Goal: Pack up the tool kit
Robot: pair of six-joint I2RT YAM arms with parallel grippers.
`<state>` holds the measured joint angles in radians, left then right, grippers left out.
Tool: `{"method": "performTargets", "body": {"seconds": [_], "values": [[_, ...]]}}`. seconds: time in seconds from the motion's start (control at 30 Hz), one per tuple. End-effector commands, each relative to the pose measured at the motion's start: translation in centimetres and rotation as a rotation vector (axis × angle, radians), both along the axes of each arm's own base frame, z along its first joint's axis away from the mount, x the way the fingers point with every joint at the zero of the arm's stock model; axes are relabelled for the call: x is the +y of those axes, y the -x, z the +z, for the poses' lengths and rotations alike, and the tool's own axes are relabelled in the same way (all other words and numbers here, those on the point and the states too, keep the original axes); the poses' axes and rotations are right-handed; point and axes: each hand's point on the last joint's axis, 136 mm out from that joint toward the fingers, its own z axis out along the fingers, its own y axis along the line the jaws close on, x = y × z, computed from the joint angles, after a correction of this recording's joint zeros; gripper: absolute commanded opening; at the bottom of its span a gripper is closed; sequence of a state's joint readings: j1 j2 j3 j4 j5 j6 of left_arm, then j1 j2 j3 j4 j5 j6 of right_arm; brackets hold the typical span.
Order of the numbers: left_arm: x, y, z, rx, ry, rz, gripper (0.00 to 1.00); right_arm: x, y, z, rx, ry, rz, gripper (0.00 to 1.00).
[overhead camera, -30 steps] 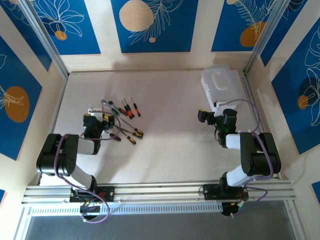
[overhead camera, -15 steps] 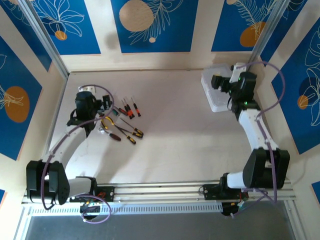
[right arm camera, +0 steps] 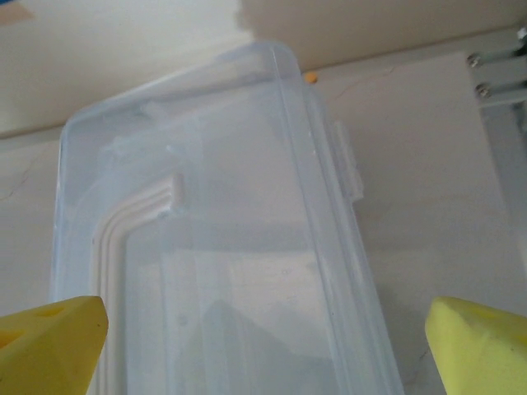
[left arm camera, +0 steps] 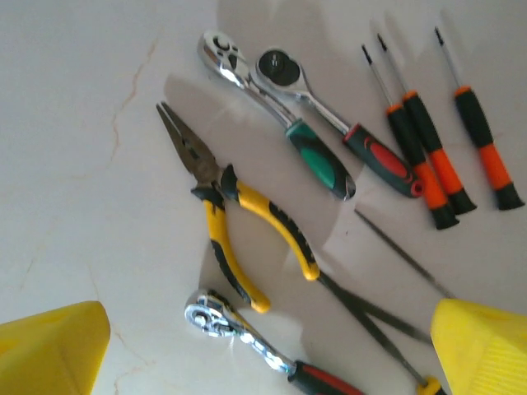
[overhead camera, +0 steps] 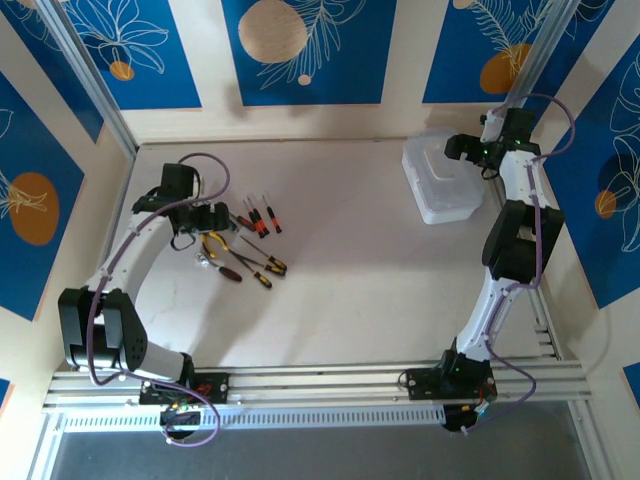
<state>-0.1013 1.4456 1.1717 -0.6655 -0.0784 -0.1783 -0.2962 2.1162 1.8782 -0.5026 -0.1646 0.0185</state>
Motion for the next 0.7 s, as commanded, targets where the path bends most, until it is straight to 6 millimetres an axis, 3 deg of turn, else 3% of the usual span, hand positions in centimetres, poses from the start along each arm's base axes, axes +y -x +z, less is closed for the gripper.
{"method": "performTargets", "body": {"seconds": [0.0, 0.23, 0.47, 0.67], "values": [[-0.5, 1.6, -0.8, 0.068, 0.02, -0.012, 1.0, 2.2, 0.6, 0.1, 0.024, -0.096, 0.111, 0.99], [-0.7, 1.9, -1.7, 0.084, 0.028, -0.024, 1.0, 3.3, 1.2, -3.1, 0.09, -0.136, 0.135, 1.0], [-1.0, 1.7, -2.0, 0.081, 0.039, -0.04, 1.0, 4.3, 2.4, -5.0, 0.181, -0.095, 0.125, 0.87], [-1.5, 1.5, -2.6, 0.082, 0.06, -0.051, 1.0, 6.6, 3.8, -6.6, 0.27, -0.006, 0.144, 0.86]]}}
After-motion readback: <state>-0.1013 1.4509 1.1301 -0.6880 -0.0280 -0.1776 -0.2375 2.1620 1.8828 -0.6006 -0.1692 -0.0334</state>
